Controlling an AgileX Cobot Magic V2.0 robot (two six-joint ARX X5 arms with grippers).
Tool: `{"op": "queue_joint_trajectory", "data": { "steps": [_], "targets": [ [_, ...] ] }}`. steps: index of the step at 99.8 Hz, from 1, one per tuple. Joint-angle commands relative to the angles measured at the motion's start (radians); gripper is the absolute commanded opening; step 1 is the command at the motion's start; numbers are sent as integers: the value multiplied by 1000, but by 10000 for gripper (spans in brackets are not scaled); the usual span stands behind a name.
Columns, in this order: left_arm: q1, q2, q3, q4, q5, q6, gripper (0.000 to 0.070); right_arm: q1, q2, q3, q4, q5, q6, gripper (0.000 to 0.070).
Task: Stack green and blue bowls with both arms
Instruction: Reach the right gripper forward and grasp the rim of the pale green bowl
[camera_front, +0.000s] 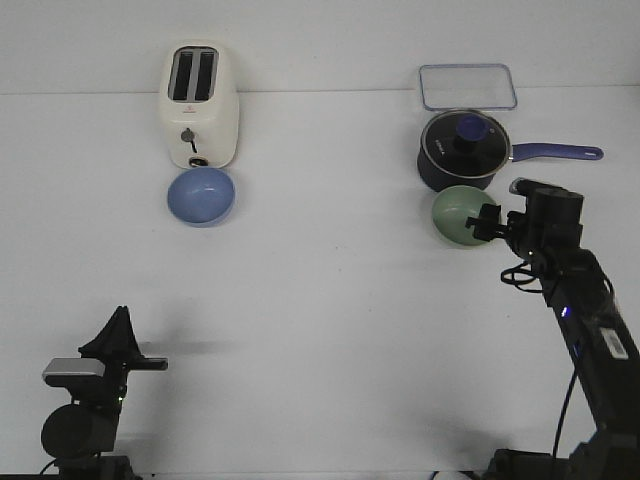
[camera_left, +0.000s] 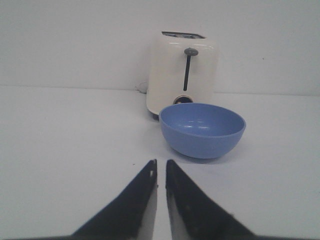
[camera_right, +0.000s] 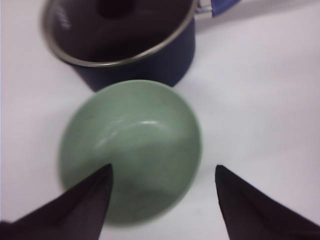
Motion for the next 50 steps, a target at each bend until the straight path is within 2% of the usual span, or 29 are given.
{"op": "queue_joint_trajectory", "data": {
  "steps": [1,38,44,50],
  "targets": [
    [1,-2,-20,10,2,-2,15,-9,72,51,-7,-2,-31,429],
    [1,-2,-20,10,2,-2,15,-41,300,125,11,-16,-39,417],
    [1,-2,-20,10,2,-2,15,-43,318,126,11,-20,-40,352],
    [1,-2,-20,10,2,-2,15,-43,331,126,10,-33,-40,212]
  ]
}}
